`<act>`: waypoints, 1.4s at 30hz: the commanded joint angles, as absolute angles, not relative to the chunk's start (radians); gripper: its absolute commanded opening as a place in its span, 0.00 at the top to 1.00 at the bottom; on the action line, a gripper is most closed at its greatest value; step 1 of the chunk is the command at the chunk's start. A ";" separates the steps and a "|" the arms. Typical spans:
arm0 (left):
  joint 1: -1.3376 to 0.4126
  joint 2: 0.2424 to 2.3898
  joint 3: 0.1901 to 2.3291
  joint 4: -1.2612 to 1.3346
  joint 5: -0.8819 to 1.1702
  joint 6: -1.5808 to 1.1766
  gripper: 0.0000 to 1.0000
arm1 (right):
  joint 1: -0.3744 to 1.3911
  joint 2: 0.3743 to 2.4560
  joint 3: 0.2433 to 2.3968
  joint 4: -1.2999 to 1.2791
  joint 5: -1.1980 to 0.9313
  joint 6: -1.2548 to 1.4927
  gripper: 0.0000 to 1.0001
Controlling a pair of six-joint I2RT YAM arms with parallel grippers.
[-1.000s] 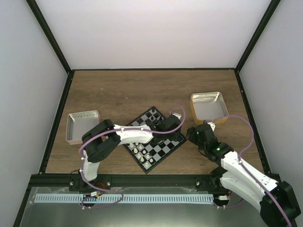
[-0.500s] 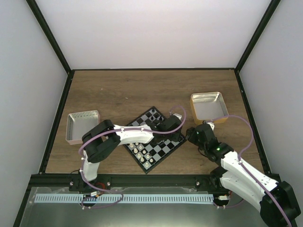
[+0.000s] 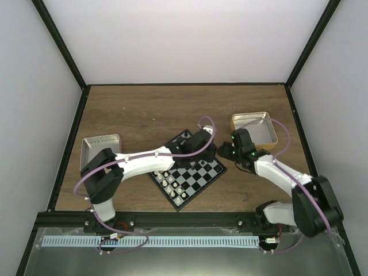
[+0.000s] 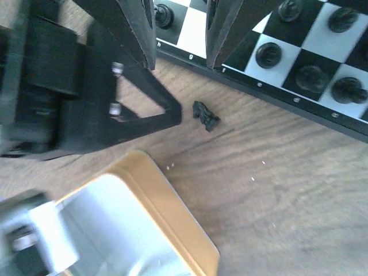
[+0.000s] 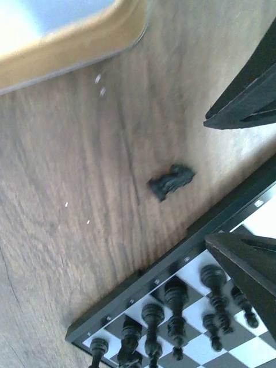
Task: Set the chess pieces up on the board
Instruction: Pick up the chess piece at the center of the board.
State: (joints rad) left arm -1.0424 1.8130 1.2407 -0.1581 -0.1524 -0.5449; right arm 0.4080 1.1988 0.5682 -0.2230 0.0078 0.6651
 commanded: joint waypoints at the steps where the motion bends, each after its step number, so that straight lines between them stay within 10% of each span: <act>1: -1.008 1.720 1.186 -0.139 -0.153 -0.564 0.73 | 0.397 1.339 0.709 -0.191 -0.063 0.498 0.49; 20: -0.913 1.494 0.945 -0.027 -0.079 -0.603 0.68 | 0.433 1.727 1.043 -0.513 0.054 0.319 0.54; 42: -0.907 1.474 0.889 0.034 -0.006 -0.608 0.60 | 0.449 1.722 1.000 -0.484 0.096 0.429 0.86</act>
